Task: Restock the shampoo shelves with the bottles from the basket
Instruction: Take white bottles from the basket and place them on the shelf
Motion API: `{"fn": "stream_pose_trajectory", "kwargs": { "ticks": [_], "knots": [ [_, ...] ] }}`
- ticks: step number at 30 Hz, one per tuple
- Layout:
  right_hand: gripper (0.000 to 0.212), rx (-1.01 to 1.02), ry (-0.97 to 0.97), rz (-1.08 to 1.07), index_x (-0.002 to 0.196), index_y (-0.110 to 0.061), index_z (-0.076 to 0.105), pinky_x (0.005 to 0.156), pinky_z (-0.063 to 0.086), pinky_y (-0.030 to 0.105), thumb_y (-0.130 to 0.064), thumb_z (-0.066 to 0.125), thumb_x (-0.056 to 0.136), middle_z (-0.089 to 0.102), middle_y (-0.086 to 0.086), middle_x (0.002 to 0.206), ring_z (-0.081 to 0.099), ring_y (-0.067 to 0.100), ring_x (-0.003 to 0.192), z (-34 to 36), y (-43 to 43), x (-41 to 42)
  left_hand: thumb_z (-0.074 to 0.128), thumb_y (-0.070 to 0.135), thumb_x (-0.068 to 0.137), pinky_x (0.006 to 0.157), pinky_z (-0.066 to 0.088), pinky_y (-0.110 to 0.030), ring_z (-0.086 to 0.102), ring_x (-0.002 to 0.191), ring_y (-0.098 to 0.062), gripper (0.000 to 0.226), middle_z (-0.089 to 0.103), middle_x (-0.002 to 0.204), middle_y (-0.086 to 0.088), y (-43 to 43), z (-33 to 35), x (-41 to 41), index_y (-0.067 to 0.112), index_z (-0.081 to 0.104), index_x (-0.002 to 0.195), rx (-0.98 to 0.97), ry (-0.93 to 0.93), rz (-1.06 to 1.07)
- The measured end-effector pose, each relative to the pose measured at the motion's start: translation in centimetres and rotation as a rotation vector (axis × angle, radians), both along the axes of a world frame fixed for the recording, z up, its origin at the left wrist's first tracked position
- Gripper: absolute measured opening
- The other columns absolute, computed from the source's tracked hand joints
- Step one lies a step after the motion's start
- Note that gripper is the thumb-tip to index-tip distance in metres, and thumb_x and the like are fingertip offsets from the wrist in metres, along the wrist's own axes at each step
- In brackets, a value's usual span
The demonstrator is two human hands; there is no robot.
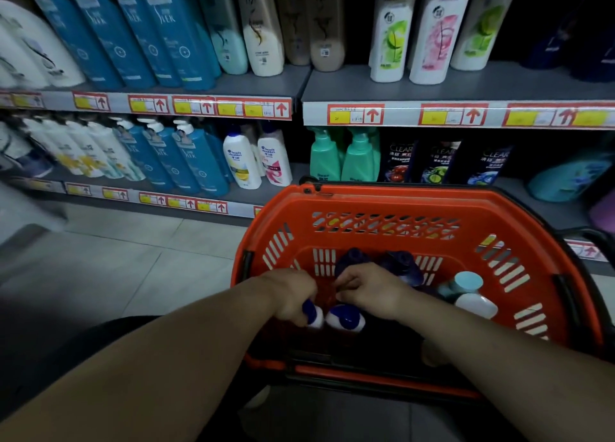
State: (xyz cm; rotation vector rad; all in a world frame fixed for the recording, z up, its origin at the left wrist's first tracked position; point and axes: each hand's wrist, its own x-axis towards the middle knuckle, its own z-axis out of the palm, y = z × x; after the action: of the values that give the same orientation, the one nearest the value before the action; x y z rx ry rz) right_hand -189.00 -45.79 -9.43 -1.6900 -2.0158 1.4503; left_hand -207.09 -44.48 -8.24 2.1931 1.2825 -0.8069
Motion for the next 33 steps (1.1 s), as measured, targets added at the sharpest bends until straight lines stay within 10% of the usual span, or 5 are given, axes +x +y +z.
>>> {"fn": "stream_pose_trajectory", "kwargs": {
  "ticks": [15, 26, 33],
  "knots": [
    [0.071, 0.396, 0.129, -0.06, 0.141, -0.02, 0.046, 0.103, 0.037, 0.025, -0.033, 0.08, 0.079, 0.051, -0.001, 0.14, 0.046, 0.016, 0.131, 7.5, -0.9, -2.4, 0.072, 0.039, 0.071, 0.053, 0.048, -0.023, 0.063, 0.056, -0.011, 0.028, 0.071, 0.062, -0.004, 2.8, 18.7, -4.4, 0.012, 0.066, 0.064, 0.536, -0.414, 0.571],
    [0.073, 0.414, 0.296, -0.076, 0.126, -0.027, 0.054, 0.091, 0.057, 0.039, -0.034, 0.09, 0.062, 0.069, -0.009, 0.114, 0.068, 0.009, 0.1, 15.1, 2.3, -3.3, 0.071, 0.026, 0.075, 0.07, 0.054, -0.025, 0.064, 0.07, -0.005, 0.008, 0.071, 0.074, 0.008, 2.2, 25.6, -3.0, 0.03, 0.072, 0.083, 0.541, -0.692, 0.425],
    [0.075, 0.469, 0.301, -0.179, 0.119, -0.028, 0.059, 0.09, 0.057, 0.039, -0.029, 0.095, 0.054, 0.07, -0.01, 0.108, 0.068, 0.009, 0.097, 16.1, 2.7, -2.8, 0.082, 0.038, 0.072, 0.087, 0.057, -0.036, 0.07, 0.092, -0.018, 0.055, 0.072, 0.1, -0.002, 2.2, 26.3, -4.7, 0.027, 0.06, 0.121, 0.428, -0.788, 0.445]
  ]
}}
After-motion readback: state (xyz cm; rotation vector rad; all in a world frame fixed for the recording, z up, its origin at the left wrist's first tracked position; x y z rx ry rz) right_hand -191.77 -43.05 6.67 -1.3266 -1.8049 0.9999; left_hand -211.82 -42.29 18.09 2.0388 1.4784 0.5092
